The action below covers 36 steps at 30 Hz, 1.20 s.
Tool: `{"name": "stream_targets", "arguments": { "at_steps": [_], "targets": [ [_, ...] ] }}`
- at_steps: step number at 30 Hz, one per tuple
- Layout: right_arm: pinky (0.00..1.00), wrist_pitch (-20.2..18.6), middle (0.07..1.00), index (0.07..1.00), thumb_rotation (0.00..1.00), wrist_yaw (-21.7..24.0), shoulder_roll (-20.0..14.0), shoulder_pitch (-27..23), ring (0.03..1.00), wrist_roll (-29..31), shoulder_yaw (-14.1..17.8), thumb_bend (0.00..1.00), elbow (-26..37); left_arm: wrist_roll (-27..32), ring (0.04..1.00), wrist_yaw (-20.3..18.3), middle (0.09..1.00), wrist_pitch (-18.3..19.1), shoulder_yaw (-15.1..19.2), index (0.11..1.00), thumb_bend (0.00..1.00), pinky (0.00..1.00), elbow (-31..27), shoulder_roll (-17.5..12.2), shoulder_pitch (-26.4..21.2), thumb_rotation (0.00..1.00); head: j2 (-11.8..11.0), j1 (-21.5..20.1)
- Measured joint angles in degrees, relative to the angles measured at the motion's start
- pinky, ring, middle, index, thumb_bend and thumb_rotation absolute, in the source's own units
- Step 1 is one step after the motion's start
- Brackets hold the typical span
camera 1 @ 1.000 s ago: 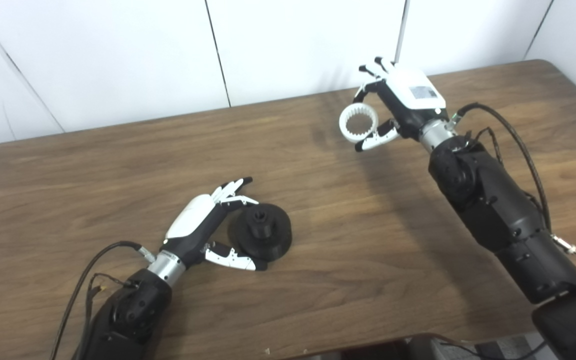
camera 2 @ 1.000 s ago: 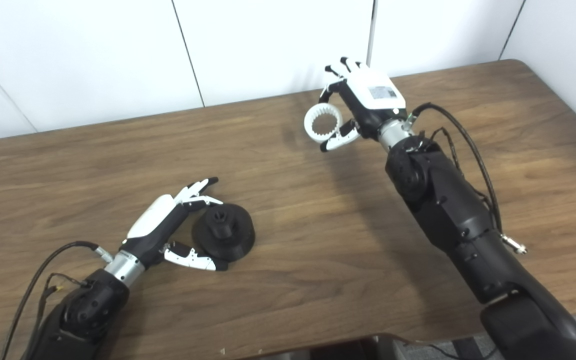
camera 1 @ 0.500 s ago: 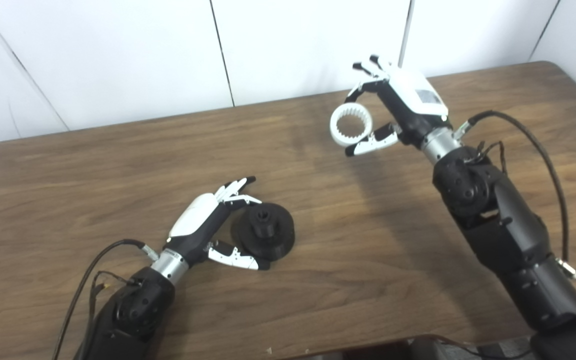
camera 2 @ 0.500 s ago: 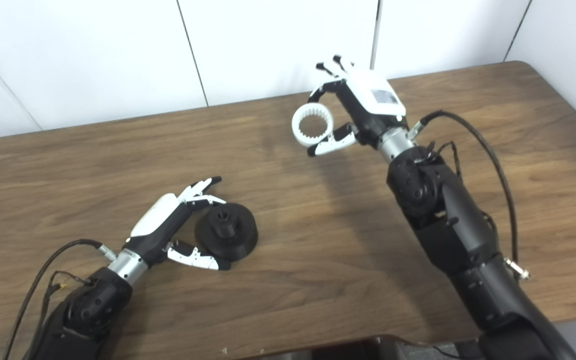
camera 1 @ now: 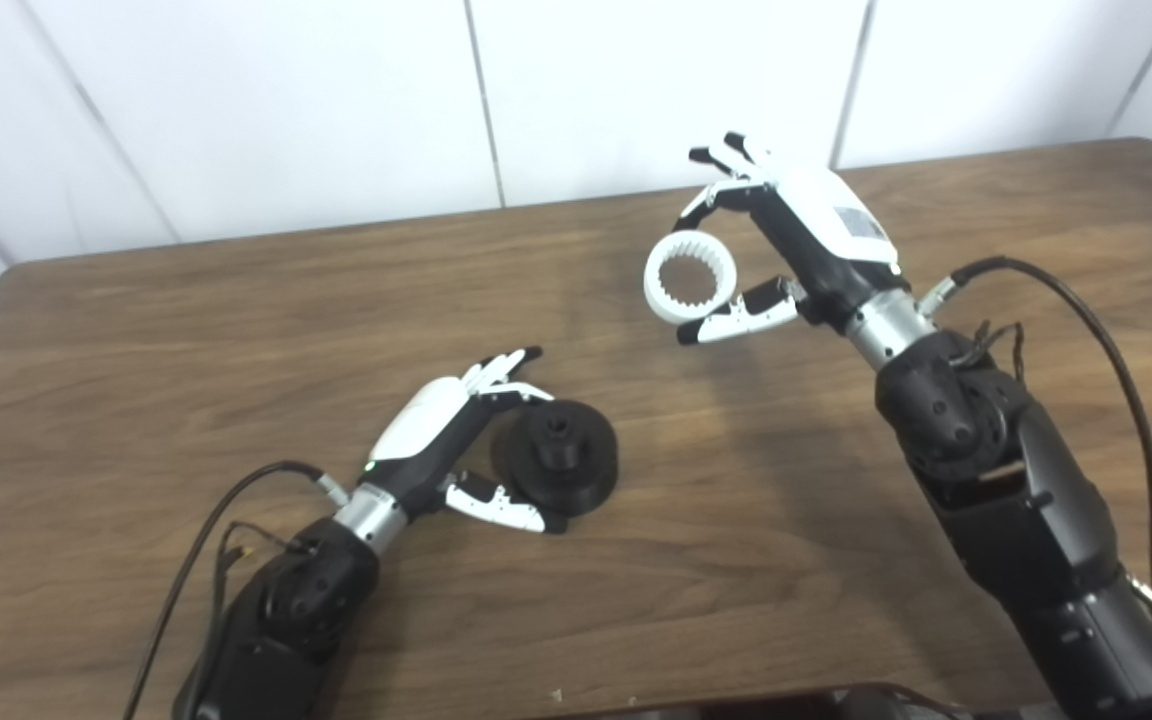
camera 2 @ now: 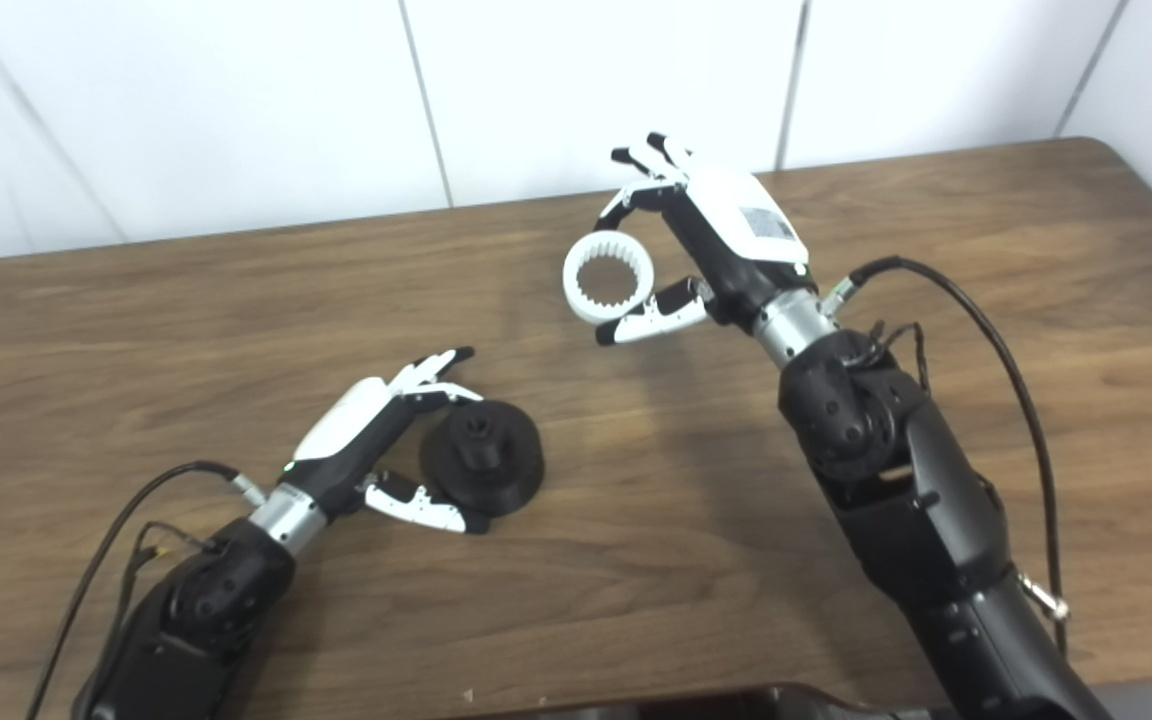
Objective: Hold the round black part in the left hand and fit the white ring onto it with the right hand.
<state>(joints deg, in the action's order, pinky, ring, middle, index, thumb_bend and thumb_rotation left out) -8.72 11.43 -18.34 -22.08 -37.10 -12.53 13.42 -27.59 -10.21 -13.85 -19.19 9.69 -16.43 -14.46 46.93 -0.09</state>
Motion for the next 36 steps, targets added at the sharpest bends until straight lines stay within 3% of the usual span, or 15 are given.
{"name": "stream_targets", "arguments": {
  "at_steps": [22,36],
  "targets": [
    [1.0,-0.1,0.937,0.491,0.16,3.9,5.7,2.4,1.0,0.6,-3.7,0.52,2.7,-1.9,1.0,0.0,1.0,2.2,-0.6,0.66,1.0,1.0,-0.8,0.9,-0.2,0.36,0.5,2.8],
    [1.0,0.3,0.933,0.491,0.16,4.3,6.4,5.1,1.0,0.2,-6.7,0.52,2.6,-2.0,1.0,0.4,1.0,2.1,-0.8,0.659,1.0,1.0,-0.8,1.0,-0.2,0.37,0.9,3.5]
  ]
}}
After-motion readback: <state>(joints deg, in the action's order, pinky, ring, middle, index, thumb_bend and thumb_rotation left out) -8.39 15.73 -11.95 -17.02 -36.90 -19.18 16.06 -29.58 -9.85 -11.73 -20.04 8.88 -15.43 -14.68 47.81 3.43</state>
